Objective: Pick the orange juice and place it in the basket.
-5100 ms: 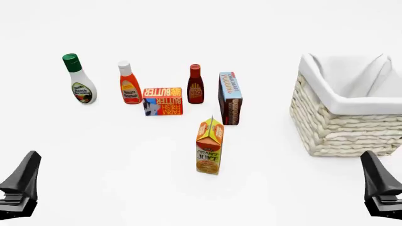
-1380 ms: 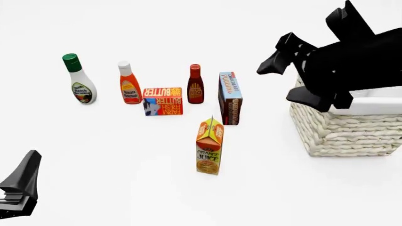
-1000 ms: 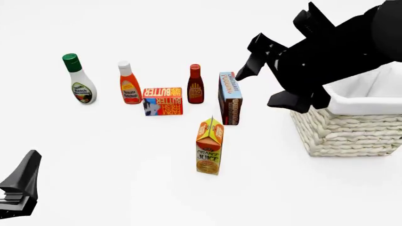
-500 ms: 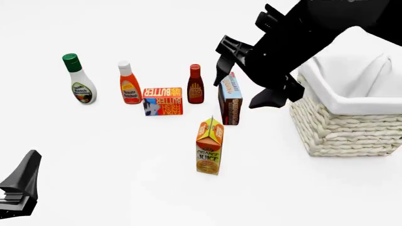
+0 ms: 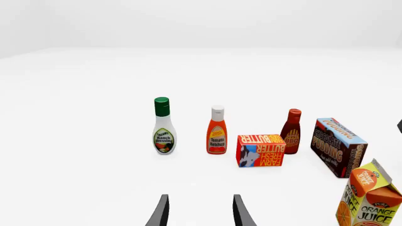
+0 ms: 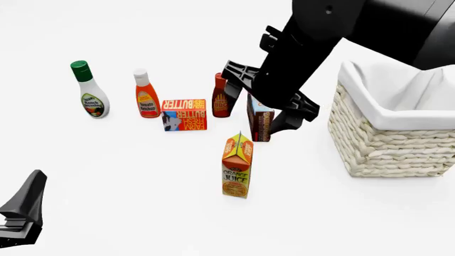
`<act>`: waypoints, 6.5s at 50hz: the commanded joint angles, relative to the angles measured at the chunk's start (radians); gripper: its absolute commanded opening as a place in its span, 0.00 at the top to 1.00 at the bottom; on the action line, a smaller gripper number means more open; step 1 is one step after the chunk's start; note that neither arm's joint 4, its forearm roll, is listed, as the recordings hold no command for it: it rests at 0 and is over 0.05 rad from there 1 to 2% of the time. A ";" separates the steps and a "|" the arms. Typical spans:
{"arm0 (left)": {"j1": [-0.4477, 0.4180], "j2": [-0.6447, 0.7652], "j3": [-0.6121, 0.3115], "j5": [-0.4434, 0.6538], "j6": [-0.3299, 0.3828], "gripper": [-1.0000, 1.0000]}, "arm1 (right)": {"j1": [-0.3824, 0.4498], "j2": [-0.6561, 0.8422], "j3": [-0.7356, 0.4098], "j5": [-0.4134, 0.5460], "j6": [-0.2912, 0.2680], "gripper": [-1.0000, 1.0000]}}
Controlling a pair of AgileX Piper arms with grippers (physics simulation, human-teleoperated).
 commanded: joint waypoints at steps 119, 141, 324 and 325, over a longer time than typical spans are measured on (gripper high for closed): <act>0.000 0.000 0.000 0.000 0.000 0.00 | 0.003 0.265 -0.047 0.009 -0.178 0.00; 0.000 0.000 0.000 0.000 0.000 0.00 | 0.003 0.288 -0.059 0.009 -0.183 0.00; 0.000 0.000 0.000 0.000 0.000 0.00 | -0.039 0.158 -0.065 0.009 -0.392 1.00; 0.000 0.000 0.000 0.000 0.000 0.00 | -0.041 0.153 -0.063 0.009 -0.402 1.00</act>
